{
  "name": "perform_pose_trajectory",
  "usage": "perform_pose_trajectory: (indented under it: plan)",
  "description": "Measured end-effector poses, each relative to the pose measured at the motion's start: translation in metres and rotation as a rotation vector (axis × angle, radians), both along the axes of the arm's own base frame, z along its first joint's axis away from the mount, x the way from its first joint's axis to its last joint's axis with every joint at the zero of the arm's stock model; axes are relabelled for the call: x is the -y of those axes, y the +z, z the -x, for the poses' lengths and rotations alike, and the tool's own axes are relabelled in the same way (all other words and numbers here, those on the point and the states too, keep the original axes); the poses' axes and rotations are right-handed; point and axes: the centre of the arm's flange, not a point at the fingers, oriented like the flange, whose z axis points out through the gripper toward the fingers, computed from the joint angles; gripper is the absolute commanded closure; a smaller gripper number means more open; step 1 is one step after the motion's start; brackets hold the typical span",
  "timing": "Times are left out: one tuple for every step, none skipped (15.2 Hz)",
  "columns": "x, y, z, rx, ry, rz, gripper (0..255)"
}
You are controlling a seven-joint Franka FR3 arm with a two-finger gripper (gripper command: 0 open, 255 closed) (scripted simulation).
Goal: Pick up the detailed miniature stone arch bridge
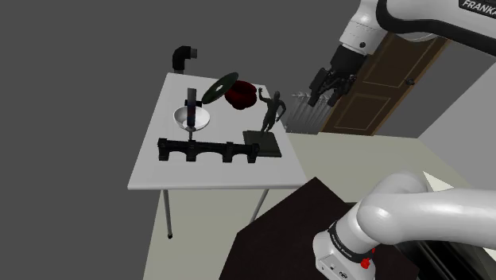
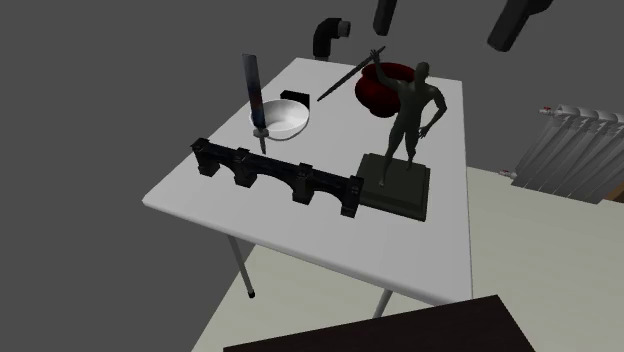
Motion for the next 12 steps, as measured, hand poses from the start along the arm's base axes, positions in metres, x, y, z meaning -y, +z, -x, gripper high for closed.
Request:
perform_pose_trajectory:
  plan:
    - [0.0,0.0,0.0,0.0,0.0,0.0,0]
    - [0.0,-0.005,-0.004,0.001,0.014,0.002,0]
    - [-0.001,-0.012,-0.01,0.002,0.036,0.004,0]
    - [0.0,-0.02,-0.017,0.004,0.062,0.007,0]
    - [0.0,-0.03,-0.026,0.007,0.091,0.01,0]
    - [0.0,-0.04,-0.038,0.009,0.12,0.013,0]
    - [-0.002,-0.048,-0.045,0.013,0.15,0.016,0]
    - [-0.003,-0.058,-0.053,0.015,0.18,0.019,0]
    - [-0.002,-0.068,-0.061,0.018,0.21,0.023,0]
    - [-0.005,-0.078,-0.071,0.021,0.241,0.026,0]
    - [-0.006,-0.086,-0.08,0.024,0.271,0.03,0]
    - [-0.007,-0.096,-0.089,0.027,0.301,0.033,0]
